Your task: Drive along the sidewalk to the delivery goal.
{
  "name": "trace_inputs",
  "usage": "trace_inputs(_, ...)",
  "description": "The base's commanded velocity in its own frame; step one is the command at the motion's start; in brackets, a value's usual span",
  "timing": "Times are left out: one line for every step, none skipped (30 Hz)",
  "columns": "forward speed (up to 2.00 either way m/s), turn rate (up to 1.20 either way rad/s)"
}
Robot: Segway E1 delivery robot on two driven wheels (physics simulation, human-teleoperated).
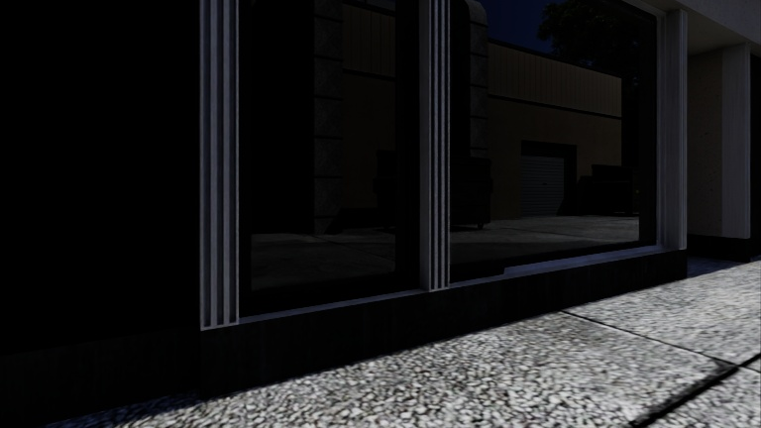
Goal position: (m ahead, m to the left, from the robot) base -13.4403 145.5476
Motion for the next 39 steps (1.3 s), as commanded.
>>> trace_inputs(0.00, 0.00)
trace_inputs(0.00, 0.00)
trace_inputs(0.00, 0.00)
trace_inputs(0.00, 0.00)
trace_inputs(0.00, 0.00)
trace_inputs(0.00, 0.00)
trace_inputs(0.00, 0.00)
trace_inputs(0.00, 0.00)
trace_inputs(0.00, 0.00)
trace_inputs(0.00, 0.00)
trace_inputs(0.00, 0.00)
trace_inputs(0.00, 0.00)
trace_inputs(0.00, 0.00)
trace_inputs(0.00, 0.00)
trace_inputs(0.00, 0.00)
trace_inputs(0.00, 0.45)
trace_inputs(0.00, 0.93)
trace_inputs(0.00, 1.20)
trace_inputs(0.00, 1.20)
trace_inputs(0.00, 1.20)
trace_inputs(0.00, 1.20)
trace_inputs(0.00, 1.20)
trace_inputs(0.00, 1.20)
trace_inputs(0.00, 1.20)
trace_inputs(0.00, 1.20)
trace_inputs(0.00, 1.20)
trace_inputs(0.00, 1.20)
trace_inputs(0.00, 1.20)
trace_inputs(0.00, 1.20)
trace_inputs(0.00, 1.20)
trace_inputs(0.00, 1.20)
trace_inputs(0.00, 1.20)
trace_inputs(0.00, 1.20)
trace_inputs(0.00, 1.20)
trace_inputs(0.00, 1.20)
trace_inputs(0.00, 1.20)
trace_inputs(0.00, 1.20)
trace_inputs(0.00, 1.20)
trace_inputs(0.00, 1.20)
